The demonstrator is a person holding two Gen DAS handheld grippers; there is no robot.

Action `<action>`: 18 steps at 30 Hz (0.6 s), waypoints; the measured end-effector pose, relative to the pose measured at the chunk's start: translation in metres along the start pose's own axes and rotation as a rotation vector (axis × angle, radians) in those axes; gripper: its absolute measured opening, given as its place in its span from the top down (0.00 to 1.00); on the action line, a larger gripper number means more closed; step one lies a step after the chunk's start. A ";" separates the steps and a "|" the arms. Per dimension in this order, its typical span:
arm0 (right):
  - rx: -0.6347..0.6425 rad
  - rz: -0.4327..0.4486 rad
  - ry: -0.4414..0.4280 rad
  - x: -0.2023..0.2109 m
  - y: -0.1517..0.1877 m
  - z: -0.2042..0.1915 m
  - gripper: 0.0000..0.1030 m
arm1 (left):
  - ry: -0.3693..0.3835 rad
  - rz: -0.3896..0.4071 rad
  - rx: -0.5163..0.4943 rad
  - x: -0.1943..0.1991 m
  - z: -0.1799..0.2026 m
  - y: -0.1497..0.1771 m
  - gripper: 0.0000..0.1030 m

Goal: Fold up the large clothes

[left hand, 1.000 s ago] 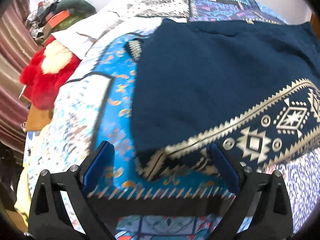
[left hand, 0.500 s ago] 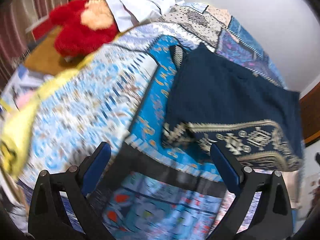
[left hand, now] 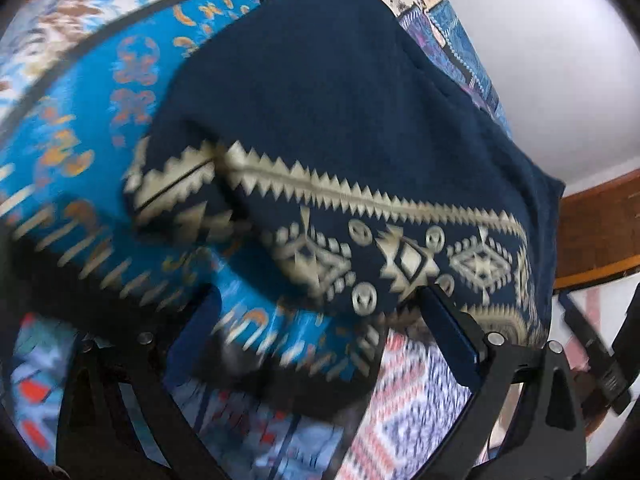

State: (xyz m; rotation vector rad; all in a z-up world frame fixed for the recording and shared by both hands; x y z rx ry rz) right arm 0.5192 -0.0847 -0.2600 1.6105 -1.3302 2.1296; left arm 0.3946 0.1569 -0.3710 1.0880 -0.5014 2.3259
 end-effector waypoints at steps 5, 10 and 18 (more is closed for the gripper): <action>0.033 -0.075 0.007 -0.031 0.016 0.003 0.00 | 0.109 0.031 0.017 -0.014 0.018 -0.025 0.07; 0.013 -0.072 -0.026 -0.037 0.021 0.011 0.00 | 0.084 0.093 0.030 -0.020 0.027 -0.054 0.36; 0.000 -0.041 -0.037 -0.025 0.001 0.009 0.00 | -0.001 0.251 -0.046 0.023 0.044 -0.074 0.84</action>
Point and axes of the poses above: each gripper's, at about its wrist camera, not at the fingertips, and x roughly against the way its jaws point, z to its right, y to its underside, the point moved 8 cm from there along -x, roughly the way its jaws point, and after that the axes turned 12 degrees about x, right-handed, at the moved point
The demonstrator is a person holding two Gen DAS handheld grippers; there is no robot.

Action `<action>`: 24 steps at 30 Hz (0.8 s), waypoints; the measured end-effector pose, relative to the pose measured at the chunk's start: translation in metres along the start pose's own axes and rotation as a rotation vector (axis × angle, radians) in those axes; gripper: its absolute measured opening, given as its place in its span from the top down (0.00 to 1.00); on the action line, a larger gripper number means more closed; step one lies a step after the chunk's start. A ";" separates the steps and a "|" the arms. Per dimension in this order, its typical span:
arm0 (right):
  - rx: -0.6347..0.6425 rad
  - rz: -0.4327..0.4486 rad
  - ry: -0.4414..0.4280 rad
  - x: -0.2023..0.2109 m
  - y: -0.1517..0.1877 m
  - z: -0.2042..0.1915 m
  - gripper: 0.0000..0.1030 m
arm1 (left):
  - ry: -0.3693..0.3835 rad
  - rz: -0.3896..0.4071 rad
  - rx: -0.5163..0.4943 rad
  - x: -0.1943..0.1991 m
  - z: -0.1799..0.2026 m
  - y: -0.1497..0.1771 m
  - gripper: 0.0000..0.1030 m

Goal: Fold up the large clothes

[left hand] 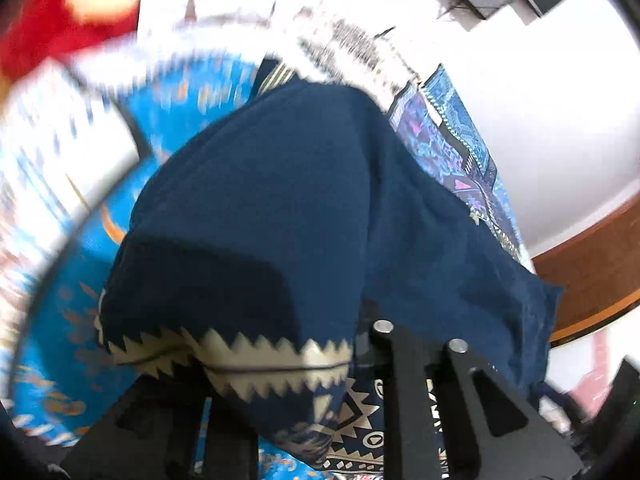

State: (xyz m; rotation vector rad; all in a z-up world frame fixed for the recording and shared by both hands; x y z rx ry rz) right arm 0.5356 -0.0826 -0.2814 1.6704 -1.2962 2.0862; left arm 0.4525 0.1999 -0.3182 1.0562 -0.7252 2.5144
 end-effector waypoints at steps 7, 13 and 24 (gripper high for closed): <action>0.031 0.074 -0.052 0.009 -0.043 -0.039 0.00 | -0.019 0.109 -0.128 0.062 0.022 -0.006 0.86; 0.105 -0.029 -0.117 -0.033 -0.047 -0.094 0.00 | -0.130 0.138 -0.202 0.081 -0.003 0.008 0.86; 0.102 -0.146 -0.215 -0.058 -0.026 -0.115 0.00 | -0.187 0.213 -0.377 0.087 0.045 0.018 0.86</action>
Point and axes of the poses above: each gripper's, at about its wrist camera, not at the fingertips, and x roughly against the way its jaws point, z to its right, y to its underside, the point moved 8 cm from there along -x, roughly the way its jaws point, and after that the axes turned 12 degrees about x, right-handed, at the moved point
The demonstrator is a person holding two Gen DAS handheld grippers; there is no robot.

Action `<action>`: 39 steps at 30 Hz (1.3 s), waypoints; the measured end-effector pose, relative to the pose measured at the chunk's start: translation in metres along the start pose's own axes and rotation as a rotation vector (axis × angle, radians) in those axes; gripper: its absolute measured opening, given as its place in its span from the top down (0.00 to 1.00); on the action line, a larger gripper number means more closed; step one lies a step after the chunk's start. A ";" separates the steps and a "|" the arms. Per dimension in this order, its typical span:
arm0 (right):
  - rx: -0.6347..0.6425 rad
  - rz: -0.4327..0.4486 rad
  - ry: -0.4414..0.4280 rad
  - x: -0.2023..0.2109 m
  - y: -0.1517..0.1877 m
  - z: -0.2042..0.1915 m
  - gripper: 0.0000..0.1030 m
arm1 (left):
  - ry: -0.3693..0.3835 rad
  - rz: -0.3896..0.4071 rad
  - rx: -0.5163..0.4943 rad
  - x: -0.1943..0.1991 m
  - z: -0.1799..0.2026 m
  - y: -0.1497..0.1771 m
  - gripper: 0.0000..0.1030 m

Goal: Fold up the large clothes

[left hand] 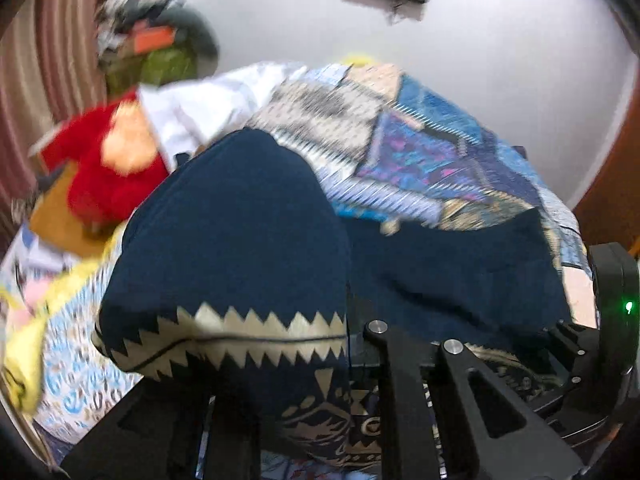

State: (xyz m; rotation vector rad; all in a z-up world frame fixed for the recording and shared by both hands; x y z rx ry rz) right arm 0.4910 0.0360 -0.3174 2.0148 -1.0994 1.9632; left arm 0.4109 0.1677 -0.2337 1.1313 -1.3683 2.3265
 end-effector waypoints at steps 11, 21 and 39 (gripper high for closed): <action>-0.309 0.209 0.154 0.161 0.093 0.113 0.00 | 0.209 0.064 -0.289 0.045 0.174 0.015 0.86; -0.432 0.248 0.241 0.226 0.180 0.139 0.00 | 0.134 -0.225 -0.632 0.001 0.214 0.151 0.74; -0.267 0.310 0.131 0.206 0.100 0.077 0.00 | 0.167 -0.089 -0.513 0.087 0.131 0.071 0.05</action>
Point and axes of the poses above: each gripper's, at about its wrist camera, not at the fingertips, and x roughly against the way its jaws point, z to its right, y to its underside, the point moved 8 cm from there along -x, roughly the way its jaws point, and after that the axes turned 12 degrees about x, right-handed, at the moved point
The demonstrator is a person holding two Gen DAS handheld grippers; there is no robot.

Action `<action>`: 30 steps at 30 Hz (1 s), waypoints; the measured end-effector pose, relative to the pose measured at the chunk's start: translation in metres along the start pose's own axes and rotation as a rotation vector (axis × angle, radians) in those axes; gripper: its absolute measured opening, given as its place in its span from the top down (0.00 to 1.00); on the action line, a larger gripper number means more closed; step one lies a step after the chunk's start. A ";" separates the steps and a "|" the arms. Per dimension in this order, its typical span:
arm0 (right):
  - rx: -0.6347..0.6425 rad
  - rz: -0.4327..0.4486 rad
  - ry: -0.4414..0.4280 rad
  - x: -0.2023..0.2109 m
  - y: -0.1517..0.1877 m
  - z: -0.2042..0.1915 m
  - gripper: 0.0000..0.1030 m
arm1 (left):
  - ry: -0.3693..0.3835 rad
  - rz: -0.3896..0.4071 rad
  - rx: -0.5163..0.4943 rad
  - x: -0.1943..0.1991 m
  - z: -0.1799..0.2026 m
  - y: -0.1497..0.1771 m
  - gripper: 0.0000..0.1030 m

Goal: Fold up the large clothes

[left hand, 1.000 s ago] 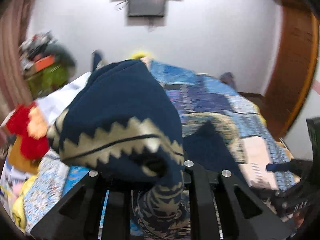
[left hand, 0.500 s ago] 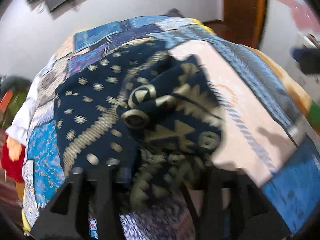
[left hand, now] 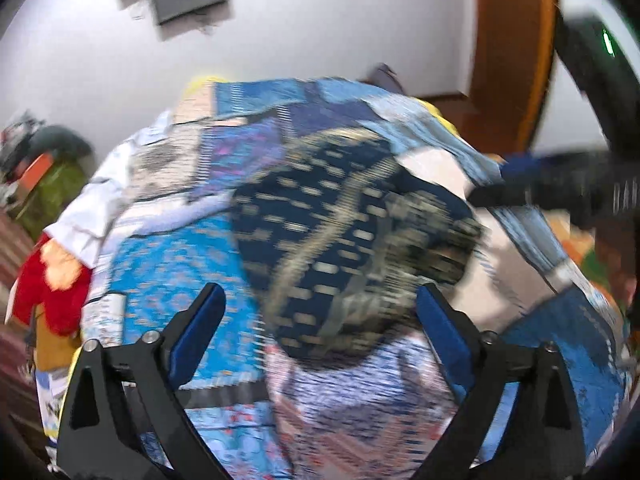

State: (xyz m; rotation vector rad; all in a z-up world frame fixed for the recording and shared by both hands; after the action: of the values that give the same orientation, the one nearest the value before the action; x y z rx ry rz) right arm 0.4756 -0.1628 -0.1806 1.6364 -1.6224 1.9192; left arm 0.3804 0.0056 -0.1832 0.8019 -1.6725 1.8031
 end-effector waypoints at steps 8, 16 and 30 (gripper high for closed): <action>0.018 -0.180 0.019 -0.086 0.025 -0.001 0.00 | -0.029 -0.160 0.084 -0.072 -0.032 0.027 0.04; -0.035 -0.258 0.040 -0.090 0.076 0.055 0.00 | 0.015 -0.176 0.087 -0.083 -0.029 0.061 0.00; -0.070 -0.083 0.002 -0.027 0.015 0.040 0.00 | -0.030 -0.064 0.098 -0.031 -0.064 0.014 0.00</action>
State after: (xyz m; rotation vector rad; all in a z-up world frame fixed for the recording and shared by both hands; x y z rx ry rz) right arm 0.5007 -0.1864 -0.2173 1.6476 -1.5757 1.8026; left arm 0.3867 0.0686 -0.2187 0.9186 -1.5695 1.8486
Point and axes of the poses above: each gripper's, at about its wrist camera, not at the fingertips, and x roughly against the way its jaws point, z to its right, y to its underside, the point moved 8 cm from there along -x, roughly the way its jaws point, and after that the axes turned 12 degrees about x, right-handed, at the moved point
